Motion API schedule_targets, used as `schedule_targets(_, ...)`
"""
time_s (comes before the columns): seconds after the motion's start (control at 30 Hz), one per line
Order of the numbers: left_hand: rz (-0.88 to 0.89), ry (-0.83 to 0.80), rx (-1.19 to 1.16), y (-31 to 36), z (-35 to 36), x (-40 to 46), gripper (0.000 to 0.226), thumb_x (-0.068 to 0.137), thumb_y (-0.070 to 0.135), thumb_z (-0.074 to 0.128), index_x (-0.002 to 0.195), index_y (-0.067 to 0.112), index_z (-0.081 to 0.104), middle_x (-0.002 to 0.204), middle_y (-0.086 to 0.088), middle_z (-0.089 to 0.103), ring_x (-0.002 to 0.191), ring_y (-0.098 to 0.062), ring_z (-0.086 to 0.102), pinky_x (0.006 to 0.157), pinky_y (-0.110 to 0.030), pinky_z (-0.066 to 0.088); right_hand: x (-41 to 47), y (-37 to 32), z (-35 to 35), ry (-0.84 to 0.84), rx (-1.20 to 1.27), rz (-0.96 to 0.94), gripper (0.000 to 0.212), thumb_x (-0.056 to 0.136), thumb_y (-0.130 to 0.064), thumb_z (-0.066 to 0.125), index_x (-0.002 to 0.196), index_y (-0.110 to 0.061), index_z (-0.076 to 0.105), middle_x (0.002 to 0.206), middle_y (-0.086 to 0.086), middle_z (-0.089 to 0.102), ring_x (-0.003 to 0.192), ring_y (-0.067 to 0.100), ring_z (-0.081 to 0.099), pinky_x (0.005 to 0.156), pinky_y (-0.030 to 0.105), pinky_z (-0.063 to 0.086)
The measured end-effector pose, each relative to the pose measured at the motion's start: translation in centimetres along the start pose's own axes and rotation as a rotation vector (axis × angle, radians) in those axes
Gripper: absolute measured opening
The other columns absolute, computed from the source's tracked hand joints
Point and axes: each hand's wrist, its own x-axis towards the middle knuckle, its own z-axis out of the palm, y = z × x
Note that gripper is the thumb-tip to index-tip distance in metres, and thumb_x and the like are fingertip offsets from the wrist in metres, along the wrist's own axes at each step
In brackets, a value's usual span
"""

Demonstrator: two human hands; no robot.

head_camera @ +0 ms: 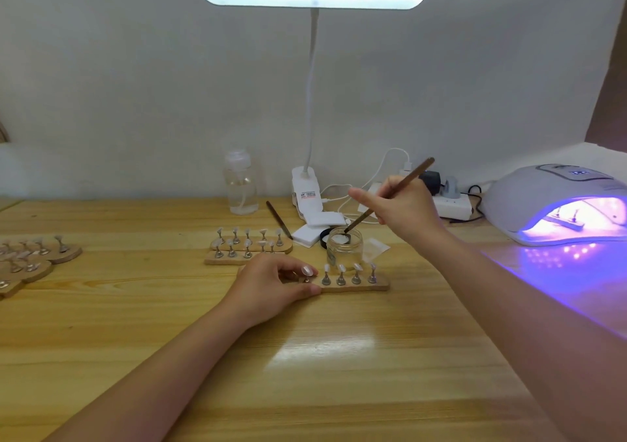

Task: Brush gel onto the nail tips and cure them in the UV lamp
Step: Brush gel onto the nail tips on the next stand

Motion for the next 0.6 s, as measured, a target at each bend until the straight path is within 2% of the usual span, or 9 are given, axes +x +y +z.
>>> schedule_targets(0.1, 0.007, -0.016, 0.002, 0.0, -0.1, 0.1, 0.026, 0.068, 0.025, 0.078, 0.094, 0.024, 0.071, 0.087, 0.021, 0.063, 0.088, 0.005, 0.056, 0.075, -0.004, 0.039, -0.1, 0.4, 0.4, -0.009, -0.057, 0.019, 0.042, 0.070, -0.043, 0.075, 0.049, -0.020, 0.047, 0.047, -0.010, 0.049, 0.054, 0.008, 0.052, 0.059, 0.027, 0.042)
schedule_targets(0.23, 0.008, -0.022, -0.018, 0.0, -0.2, 0.1, 0.025, 0.069, 0.023, 0.078, 0.092, 0.024, 0.070, 0.089, 0.019, 0.065, 0.089, 0.003, 0.057, 0.071, 0.000, 0.039, -0.1, 0.2, 1.0, -0.068, -0.125, -0.032, 0.041, 0.071, -0.042, 0.075, 0.049, -0.020, 0.048, 0.048, -0.010, 0.048, 0.051, 0.006, 0.048, 0.057, 0.026, 0.040)
schedule_targets(0.43, 0.003, -0.015, -0.100, 0.0, -0.4, -0.1, 0.017, 0.068, 0.018, 0.078, 0.082, 0.024, 0.070, 0.085, 0.013, 0.068, 0.078, 0.006, 0.059, 0.068, 0.000, 0.041, -0.5, 0.0, 1.9, -0.179, -0.318, -0.075, 0.037, 0.077, -0.042, 0.070, 0.056, -0.021, 0.049, 0.058, -0.006, 0.055, 0.061, 0.008, 0.054, 0.054, 0.024, 0.038)
schedule_targets(0.5, -0.002, -0.009, -0.120, 0.0, -0.5, -0.1, 0.013, 0.070, 0.017, 0.077, 0.078, 0.025, 0.070, 0.082, 0.011, 0.068, 0.073, 0.009, 0.059, 0.065, 0.000, 0.041, -0.6, 0.1, 1.8, -0.177, -0.314, -0.071, 0.035, 0.077, -0.041, 0.070, 0.057, -0.021, 0.050, 0.060, -0.006, 0.056, 0.063, 0.009, 0.055, 0.057, 0.025, 0.042)
schedule_targets(0.6, 0.005, 0.000, -0.126, -0.1, -0.6, -0.2, 0.010, 0.072, 0.017, 0.075, 0.076, 0.025, 0.070, 0.080, 0.008, 0.070, 0.075, 0.004, 0.062, 0.066, -0.002, 0.043, -0.4, 0.0, 1.3, -0.091, -0.218, -0.069, 0.036, 0.077, -0.037, 0.071, 0.053, -0.021, 0.050, 0.054, -0.011, 0.053, 0.056, 0.005, 0.053, 0.057, 0.025, 0.043)
